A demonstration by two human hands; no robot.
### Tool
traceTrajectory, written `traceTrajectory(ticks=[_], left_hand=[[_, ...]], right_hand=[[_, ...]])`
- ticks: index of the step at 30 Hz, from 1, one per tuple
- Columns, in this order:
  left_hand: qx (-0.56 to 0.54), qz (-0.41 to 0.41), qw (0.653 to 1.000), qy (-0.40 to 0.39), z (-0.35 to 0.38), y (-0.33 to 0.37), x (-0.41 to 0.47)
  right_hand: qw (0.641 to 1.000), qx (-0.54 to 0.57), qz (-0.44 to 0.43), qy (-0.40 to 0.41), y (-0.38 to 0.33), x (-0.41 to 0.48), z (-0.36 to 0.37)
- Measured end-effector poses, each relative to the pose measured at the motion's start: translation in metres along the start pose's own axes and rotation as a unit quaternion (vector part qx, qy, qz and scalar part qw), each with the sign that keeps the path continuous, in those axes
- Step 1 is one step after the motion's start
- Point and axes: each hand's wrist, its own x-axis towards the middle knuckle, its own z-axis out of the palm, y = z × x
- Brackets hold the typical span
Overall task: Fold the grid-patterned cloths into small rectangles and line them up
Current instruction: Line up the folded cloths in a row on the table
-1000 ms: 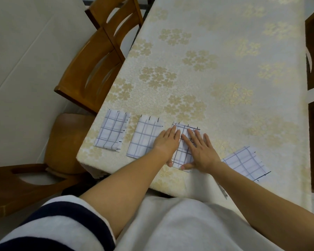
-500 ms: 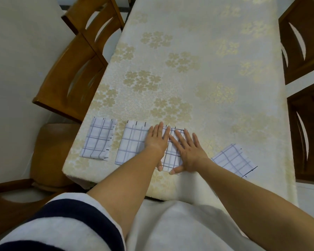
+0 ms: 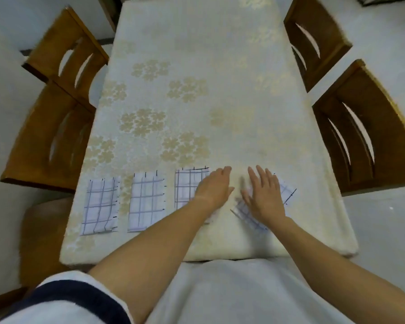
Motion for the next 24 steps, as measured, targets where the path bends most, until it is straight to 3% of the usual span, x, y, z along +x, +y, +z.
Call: traceTrajectory(ticks=[4,8,11,15,19,24], left_hand=[[-0.017,0.010,0.998,-0.056,0.033,0.045,0.015],[-0.071,-0.042,0.994,-0.066,0.045,0.053,0.017],[-0.077,-0.066,0.992,-0.075,0.051,0.050,0.017],[-0.112,-0.093,0.985,-0.090,0.049,0.039,0.014],[-0.195,-0.152,0.968,-0.040,0.042,0.026,0.009],[-0.247,-0.193,0.949,-0.006,0.037,0.014,-0.001]], right_hand=[[0.996,-0.013,0.085,-0.031,0.028,-0.034,-0.003],[0.990,0.002,0.099,-0.105,0.045,-0.064,-0.002],[0.989,0.010,0.099,-0.113,0.046,-0.070,0.003],[0.991,0.021,0.046,-0.122,0.050,-0.058,0.001],[0.995,-0.050,0.016,-0.090,0.046,-0.034,-0.006],[0.988,-0.028,-0.061,-0.138,0.027,-0.012,-0.005]])
